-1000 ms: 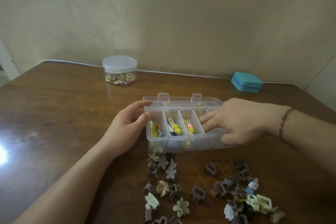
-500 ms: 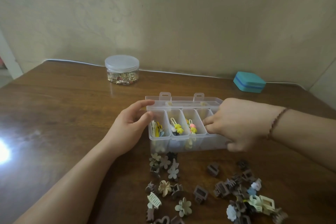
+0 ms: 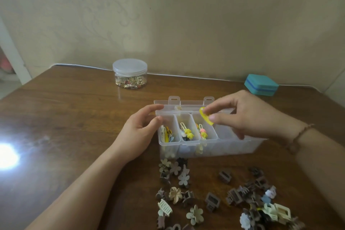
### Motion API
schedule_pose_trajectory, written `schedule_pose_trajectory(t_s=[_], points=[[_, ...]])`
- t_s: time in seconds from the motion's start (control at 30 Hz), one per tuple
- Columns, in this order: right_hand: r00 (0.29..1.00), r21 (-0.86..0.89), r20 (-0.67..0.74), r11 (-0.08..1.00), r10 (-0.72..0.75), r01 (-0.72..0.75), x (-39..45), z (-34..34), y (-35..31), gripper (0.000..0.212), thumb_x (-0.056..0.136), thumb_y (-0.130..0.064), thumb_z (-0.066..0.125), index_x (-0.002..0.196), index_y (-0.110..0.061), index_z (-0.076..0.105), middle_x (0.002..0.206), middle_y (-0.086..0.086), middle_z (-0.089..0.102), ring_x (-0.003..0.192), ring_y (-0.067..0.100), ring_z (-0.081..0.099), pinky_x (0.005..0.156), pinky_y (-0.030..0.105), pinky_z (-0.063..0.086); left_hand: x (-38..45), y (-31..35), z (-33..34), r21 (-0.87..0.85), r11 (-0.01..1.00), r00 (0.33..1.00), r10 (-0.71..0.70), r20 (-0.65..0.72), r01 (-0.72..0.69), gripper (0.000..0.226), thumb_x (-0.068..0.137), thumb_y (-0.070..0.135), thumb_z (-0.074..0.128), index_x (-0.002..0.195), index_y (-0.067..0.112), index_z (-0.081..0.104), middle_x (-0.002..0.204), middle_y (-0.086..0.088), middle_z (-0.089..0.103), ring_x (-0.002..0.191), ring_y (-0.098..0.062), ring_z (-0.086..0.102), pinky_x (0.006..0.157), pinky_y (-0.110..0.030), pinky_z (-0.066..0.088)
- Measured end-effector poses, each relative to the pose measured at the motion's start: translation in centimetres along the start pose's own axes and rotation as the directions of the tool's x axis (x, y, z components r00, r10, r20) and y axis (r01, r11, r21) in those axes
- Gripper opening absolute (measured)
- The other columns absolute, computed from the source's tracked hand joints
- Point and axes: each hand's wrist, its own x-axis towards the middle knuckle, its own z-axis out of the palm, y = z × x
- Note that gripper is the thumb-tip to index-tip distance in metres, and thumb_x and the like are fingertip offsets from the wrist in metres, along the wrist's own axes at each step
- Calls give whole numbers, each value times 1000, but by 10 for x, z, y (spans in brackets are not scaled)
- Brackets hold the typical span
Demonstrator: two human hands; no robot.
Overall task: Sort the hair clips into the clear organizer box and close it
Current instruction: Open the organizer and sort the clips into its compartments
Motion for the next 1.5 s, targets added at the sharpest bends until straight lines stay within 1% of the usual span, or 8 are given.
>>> schedule_pose_trajectory(t_s=[0.1, 0.3, 0.4, 0.5, 0.77, 1.13, 1.33, 1.5], points=[[1000, -38, 24, 999, -16, 17, -4, 17, -1, 23, 88, -30, 68, 111, -33, 69, 104, -22, 69, 42, 6, 58, 49, 17, 49, 1, -1, 0, 9, 1000, 1000, -6, 5, 6, 33, 101, 25, 51, 133, 32, 56, 107, 15, 75, 102, 14, 62, 74, 4, 41], [979, -45, -150, 990, -136, 131, -58, 1, 1, 21, 83, -27, 69, 100, -40, 69, 84, -22, 70, 53, 1, 56, 48, 10, 42, 0, 1, -2, 42, 999, 1000, -16, 1, 16, 32, 100, 30, 51, 131, 36, 56, 107, 16, 74, 103, 11, 63, 79, -6, 42], [995, -184, -77, 982, -58, 43, -103, -2, 14, 26, 76, -50, 59, 101, -53, 63, 92, -30, 65, 67, 1, 62, 52, 11, 47, -1, 3, -1, 52, 998, 1000, -19, -5, 19, 32, 100, 29, 51, 131, 35, 57, 105, 18, 74, 100, 16, 61, 72, 1, 41], [964, -325, -254, 932, 78, -161, -150, 16, 39, 17, 82, -62, 52, 99, -61, 56, 102, -35, 61, 64, 0, 62, 49, 14, 47, -3, 6, 0, 68, 998, 1000, -14, -22, 16, 31, 100, 27, 51, 129, 34, 59, 101, 23, 70, 93, 23, 59, 72, -2, 40], [951, -210, -298, 966, 87, -154, -187, 66, 60, 36, 76, -61, 60, 108, -45, 64, 113, -30, 59, 111, 2, 55, 89, 22, 42, -5, 11, 2, 85, 996, 999, -28, -41, 32, 31, 102, 22, 50, 129, 31, 60, 86, 40, 66, 84, 31, 53, 76, -8, 36], [942, -319, -318, 924, 105, -211, -164, 63, 71, 57, 89, -77, 19, 104, -42, 62, 97, -29, 53, 101, -2, 47, 80, 28, 44, -5, 11, 3, 84, 996, 999, -33, -40, 36, 30, 102, 24, 49, 128, 34, 60, 82, 44, 64, 82, 32, 53, 79, -12, 36], [857, -159, -483, 945, 177, -285, -148, 48, 66, 11, 88, -53, 58, 78, -48, 58, 82, -24, 63, 83, -9, 57, 63, 10, 38, -4, 8, 2, 59, 998, 999, -24, -25, 25, 32, 100, 25, 51, 131, 32, 60, 98, 27, 68, 91, 24, 59, 79, -11, 40], [827, -81, -558, 988, 66, -134, -119, 29, 35, 19, 76, -27, 75, 79, -41, 63, 84, -18, 65, 70, 9, 60, 55, 13, 46, -3, 6, 1, 48, 999, 1000, -21, -13, 22, 31, 100, 28, 52, 130, 35, 59, 99, 25, 70, 94, 21, 60, 75, -5, 41]])
